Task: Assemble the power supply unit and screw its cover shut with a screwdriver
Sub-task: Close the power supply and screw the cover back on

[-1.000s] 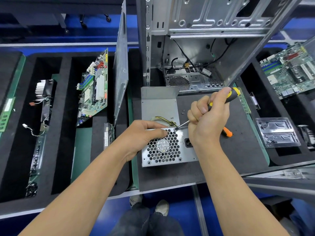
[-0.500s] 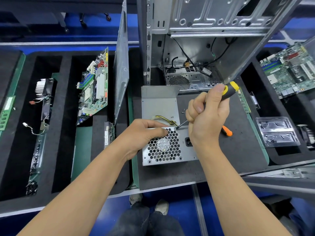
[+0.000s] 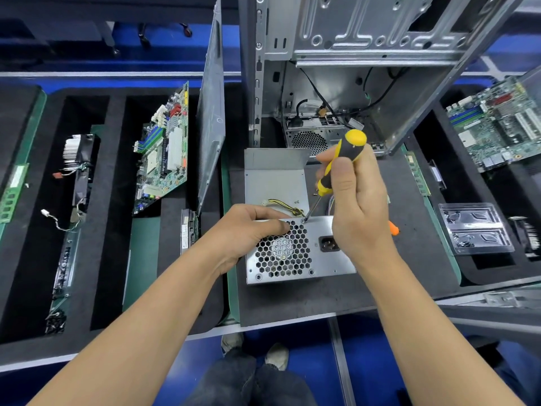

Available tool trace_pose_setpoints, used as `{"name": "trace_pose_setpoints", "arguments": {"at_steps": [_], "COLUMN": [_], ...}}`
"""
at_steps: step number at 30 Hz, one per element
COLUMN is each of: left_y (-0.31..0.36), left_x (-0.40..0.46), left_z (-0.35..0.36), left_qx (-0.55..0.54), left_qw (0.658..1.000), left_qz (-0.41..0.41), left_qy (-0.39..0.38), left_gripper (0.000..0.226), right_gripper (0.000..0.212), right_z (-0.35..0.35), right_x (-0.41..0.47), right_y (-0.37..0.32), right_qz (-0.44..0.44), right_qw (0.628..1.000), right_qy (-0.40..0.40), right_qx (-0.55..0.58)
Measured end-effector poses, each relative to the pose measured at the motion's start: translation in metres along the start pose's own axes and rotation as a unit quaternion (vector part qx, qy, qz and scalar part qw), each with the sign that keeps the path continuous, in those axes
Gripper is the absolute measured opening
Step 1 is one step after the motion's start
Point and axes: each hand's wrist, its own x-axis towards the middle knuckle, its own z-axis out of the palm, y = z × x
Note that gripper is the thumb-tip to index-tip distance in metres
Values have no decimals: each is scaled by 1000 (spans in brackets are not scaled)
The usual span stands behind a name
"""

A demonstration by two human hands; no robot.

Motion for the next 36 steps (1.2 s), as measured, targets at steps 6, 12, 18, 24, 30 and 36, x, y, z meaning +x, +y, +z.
{"name": "trace_pose_setpoints", "arguments": {"at_steps": [6,12,18,24,30,36], "left_y": [5,17,14,13,13,14], "left_x": [4,13,18,18,16,12], "left_z": [-3,-8,-7,-7,-6,-5], "left_qx": [5,47,48,41,15,24], "left_qw": [999,994,995,997,998,998], "left_qz": [-7,-38,-32,-29,-32,-15], "left_qy": [-43,-88,-82,-61,-55,-64], "left_gripper": [17,19,18,17,21,22], "right_gripper": [47,38,55,9,35,22], "right_z": [-31,-44,-41,-49,-48,-36], "right_x": [11,35,45,49,44,55], "right_y": [-24,-55,-71,-77,-85,-91], "right_qz": [-57,-10,-42,-56,12,-54], "right_qw": [985,914,833,825,804,730], "right_qy": [-95,-198,-248,-369,-359,-348], "right_qx": [-134,-355,-492,-424,-475,-586]}}
